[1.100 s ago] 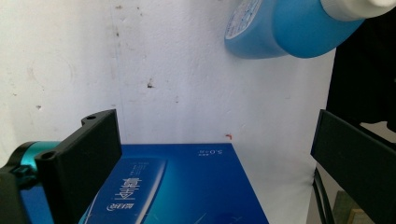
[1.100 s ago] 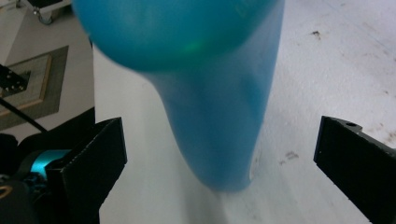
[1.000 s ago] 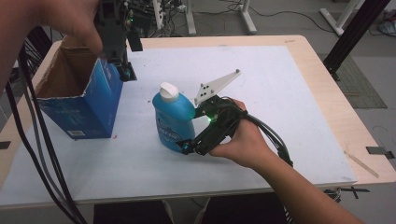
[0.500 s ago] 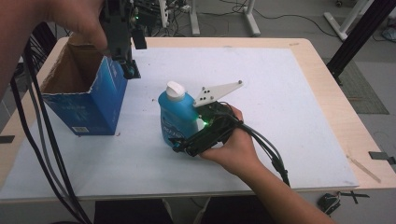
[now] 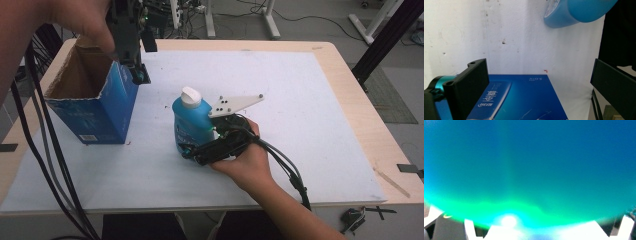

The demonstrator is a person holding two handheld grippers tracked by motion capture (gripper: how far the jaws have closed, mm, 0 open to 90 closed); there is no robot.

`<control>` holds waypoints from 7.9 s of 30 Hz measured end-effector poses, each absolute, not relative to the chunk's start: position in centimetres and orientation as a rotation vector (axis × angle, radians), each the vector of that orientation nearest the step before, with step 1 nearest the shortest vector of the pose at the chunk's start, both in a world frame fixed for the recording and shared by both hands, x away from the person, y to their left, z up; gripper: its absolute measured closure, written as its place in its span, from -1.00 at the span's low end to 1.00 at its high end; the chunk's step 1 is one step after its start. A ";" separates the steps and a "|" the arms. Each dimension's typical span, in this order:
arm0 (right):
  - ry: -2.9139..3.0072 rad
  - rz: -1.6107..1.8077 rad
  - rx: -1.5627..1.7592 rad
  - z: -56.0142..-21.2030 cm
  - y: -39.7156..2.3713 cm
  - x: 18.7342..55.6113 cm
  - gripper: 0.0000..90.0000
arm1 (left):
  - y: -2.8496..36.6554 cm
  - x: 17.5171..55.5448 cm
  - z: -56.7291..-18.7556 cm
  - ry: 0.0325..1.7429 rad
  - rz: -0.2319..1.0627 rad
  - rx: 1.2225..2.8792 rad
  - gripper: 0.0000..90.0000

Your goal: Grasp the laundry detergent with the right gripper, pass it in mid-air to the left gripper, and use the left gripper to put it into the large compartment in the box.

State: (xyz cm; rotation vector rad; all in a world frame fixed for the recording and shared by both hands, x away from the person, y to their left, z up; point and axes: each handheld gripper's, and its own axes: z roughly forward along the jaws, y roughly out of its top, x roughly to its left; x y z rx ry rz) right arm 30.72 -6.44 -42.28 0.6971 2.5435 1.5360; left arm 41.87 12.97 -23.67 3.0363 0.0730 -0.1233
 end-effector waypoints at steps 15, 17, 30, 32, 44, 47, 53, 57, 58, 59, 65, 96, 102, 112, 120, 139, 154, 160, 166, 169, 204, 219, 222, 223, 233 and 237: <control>2.480 1.550 0.717 -42.8 -6.5 30.4 -0.42 | 13.2 41.7 -23.8 0.072 -0.124 3.035 -0.96; 2.469 1.552 0.713 -42.8 -6.5 30.4 -0.38 | 13.3 41.7 -23.7 0.074 -0.121 3.031 -0.96; 2.435 1.593 0.721 -43.1 -6.3 30.2 -0.27 | 13.5 41.7 -23.8 0.076 -0.118 3.031 -0.96; 2.429 1.593 0.726 -43.1 -6.3 30.2 -0.27 | 13.5 41.8 -23.8 0.075 -0.119 3.031 -0.96; 2.396 1.635 0.731 -43.5 -6.3 30.1 -0.14 | 13.5 41.8 -23.9 0.078 -0.121 3.033 -0.96; 2.384 1.638 0.729 -43.6 -6.3 30.0 -0.11 | 13.6 41.8 -24.0 0.082 -0.122 3.031 -0.96; 2.362 1.630 0.703 -43.6 -6.2 29.8 -0.04 | 13.7 41.8 -24.0 0.088 -0.121 3.027 -0.96; 2.349 1.623 0.689 -43.6 -6.2 29.8 0.00 | 13.6 41.7 -24.1 0.082 -0.118 3.028 -0.96; 2.349 1.622 0.691 -43.6 -6.2 29.8 0.00 | 13.6 41.7 -24.1 0.079 -0.120 3.029 -0.96; 2.347 1.627 0.693 -43.6 -6.2 29.8 0.00 | 13.6 41.7 -24.1 0.079 -0.118 3.028 -0.96; 2.368 1.621 0.676 -43.4 -6.4 30.1 0.01 | 13.4 41.4 -23.9 0.074 -0.123 3.017 -0.96; 2.589 1.725 0.279 -38.5 -8.5 32.9 0.01 | 10.4 37.7 -22.3 -0.031 -0.135 3.003 -0.96; 2.629 1.729 0.190 -38.1 -8.0 33.0 0.01 | 9.8 36.9 -22.1 -0.038 -0.145 3.007 -0.96; 2.668 1.770 0.106 -38.0 -7.6 33.8 0.01 | 8.7 36.4 -22.3 -0.037 -0.152 3.007 -0.96; 2.686 1.794 0.099 -38.1 -7.3 34.5 0.02 | 7.7 36.1 -22.8 -0.026 -0.164 3.025 -0.96; 2.716 1.801 0.031 -37.2 -5.4 35.0 0.02 | 6.4 35.8 -23.6 -0.032 -0.150 3.067 -0.96; 2.716 1.800 0.023 -37.1 -5.4 34.9 0.02 | 6.3 35.6 -23.7 0.011 -0.136 3.085 -0.75; 2.717 1.814 0.022 -37.1 -5.4 34.9 0.02 | 6.4 35.6 -23.9 0.015 -0.123 3.084 -0.67; 2.719 1.812 0.022 -37.1 -5.4 34.9 0.02 | 6.3 35.6 -23.9 0.010 -0.123 3.081 -0.61; 2.718 1.811 0.026 -37.1 -5.4 34.9 0.02 | 6.2 35.6 -24.0 0.015 -0.115 3.083 -0.61; 2.719 1.830 0.024 -37.2 -5.3 34.8 0.02 | 5.8 35.2 -24.0 0.037 -0.129 3.098 -0.14; 2.723 1.796 0.033 -37.0 -5.7 34.6 -0.09 | 5.7 35.4 -24.1 0.030 -0.133 3.092 -0.14; 2.711 1.802 0.075 -36.6 -6.2 34.6 -0.27 | 5.9 35.5 -24.1 0.043 -0.125 3.098 -0.14; 2.723 1.782 0.091 -36.5 -6.4 34.6 -0.28 | 6.0 35.6 -24.0 0.052 -0.120 3.100 -0.14; 2.748 1.681 0.159 -34.7 -10.1 34.6 -0.65 | 7.2 36.1 -22.9 0.115 -0.110 3.103 -0.14; 2.754 1.613 0.157 -33.9 -11.5 34.6 -0.70 | 7.5 36.2 -22.5 0.150 -0.110 3.113 -0.14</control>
